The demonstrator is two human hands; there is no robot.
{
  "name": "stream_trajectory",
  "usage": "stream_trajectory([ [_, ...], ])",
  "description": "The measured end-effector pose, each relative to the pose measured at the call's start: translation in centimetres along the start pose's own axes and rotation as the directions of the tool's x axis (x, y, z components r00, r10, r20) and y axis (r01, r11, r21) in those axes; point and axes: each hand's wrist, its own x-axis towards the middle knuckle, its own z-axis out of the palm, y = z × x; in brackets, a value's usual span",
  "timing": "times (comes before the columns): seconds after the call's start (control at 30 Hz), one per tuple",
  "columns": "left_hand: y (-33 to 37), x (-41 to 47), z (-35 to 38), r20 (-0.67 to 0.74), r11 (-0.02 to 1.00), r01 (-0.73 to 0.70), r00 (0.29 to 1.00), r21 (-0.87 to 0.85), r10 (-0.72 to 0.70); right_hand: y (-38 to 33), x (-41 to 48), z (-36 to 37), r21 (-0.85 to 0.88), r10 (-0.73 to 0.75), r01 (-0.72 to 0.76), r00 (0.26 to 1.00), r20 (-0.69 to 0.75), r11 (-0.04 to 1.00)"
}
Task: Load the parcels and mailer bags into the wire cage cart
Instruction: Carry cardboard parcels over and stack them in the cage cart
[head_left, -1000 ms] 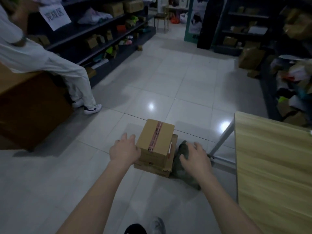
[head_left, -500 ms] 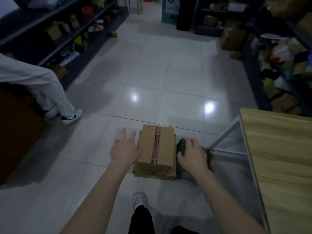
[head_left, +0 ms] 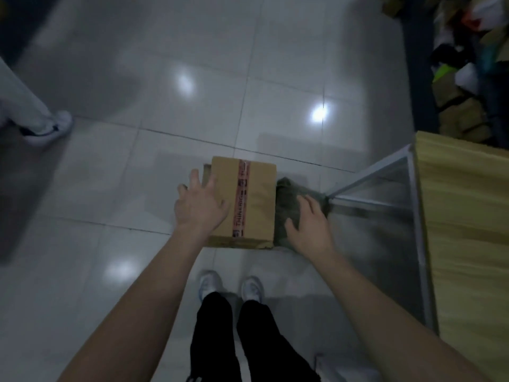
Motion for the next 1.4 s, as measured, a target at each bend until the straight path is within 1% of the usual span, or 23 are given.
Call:
stream_trajectory([
  [0.1, -1.4, 4.0, 5.1, 0.025, 0.999, 0.035, 0.999, -0.018, -0.034, 1.6, 4.6, 4.8, -0.047, -0.012, 0.012, 1.0, 0.006, 0.999],
  [0.2, -3.0, 7.4, 10.3, 0.035, 0.998, 0.063, 0.997, -0.019, -0.062, 3.2, 8.8, 10.0, -0.082, -0.016, 0.02, 0.999, 0.044, 0.996],
  [0.37, -5.0, 12.7, 17.2, -0.029, 0.975, 0.134, 0.99, -0.179, -0.141, 5.7, 16.0, 18.1, -0.091, -0.02, 0.029, 0.996, 0.091, 0.995],
  [0.47, -5.1, 14.8, 20.7, 0.016, 0.974, 0.148, 0.989, -0.171, -0.147, 6.8, 19.7, 21.5, -0.012, -0.037, 0.038, 0.994, 0.103, 0.999],
  [0.53, -4.8, 15.9, 22.9, 0.062, 0.979, 0.155, 0.987, -0.13, -0.148, 7.3, 21.0, 23.2, 0.097, -0.075, 0.064, 0.99, 0.119, 0.993],
  [0.63, -4.8, 16.9, 25.1, 0.072, 0.99, 0.103, 0.993, -0.092, -0.097, 7.8, 21.7, 25.1, 0.243, -0.099, 0.086, 0.994, 0.043, 0.966],
  [0.7, -4.6, 17.2, 25.9, 0.063, 0.996, 0.066, 0.996, -0.066, -0.062, 7.9, 21.8, 26.0, 0.323, -0.069, 0.066, 0.998, -0.003, 0.944],
  [0.83, -3.6, 17.6, 25.7, 0.037, 0.992, 0.111, 0.993, -0.058, -0.109, 7.3, 22.2, 26.4, 0.486, 0.05, -0.011, 0.997, -0.066, 0.874],
  [0.9, -2.9, 17.3, 24.6, 0.042, 0.99, 0.13, 0.991, -0.05, -0.127, 7.0, 22.2, 25.5, 0.515, 0.069, -0.035, 0.996, -0.048, 0.856],
  [1.03, -0.6, 15.8, 18.6, 0.007, 0.997, 0.077, 0.997, -0.014, -0.077, 5.9, 21.4, 19.8, 0.498, 0.076, -0.061, 0.997, -0.009, 0.865],
  [1.13, 1.8, 12.9, 11.3, -0.064, 0.999, 0.027, 0.998, 0.022, -0.025, 4.5, 18.3, 12.2, 0.503, 0.082, -0.067, 0.997, -0.007, 0.862],
  [1.2, 3.8, 10.1, 6.0, -0.114, 0.999, -0.003, 0.993, 0.042, 0.007, 3.8, 15.9, 6.7, 0.493, 0.055, -0.042, 0.998, -0.012, 0.869],
  [1.33, 7.6, 4.5, -3.8, -0.213, 0.995, -0.001, 0.977, 0.103, 0.023, 1.9, 11.1, -3.7, 0.493, 0.021, 0.022, 0.996, -0.083, 0.87],
  [1.4, 9.5, 1.8, -8.0, -0.256, 0.997, 0.001, 0.966, 0.078, 0.019, 1.2, 8.8, -8.5, 0.483, 0.014, 0.043, 0.993, -0.114, 0.874],
])
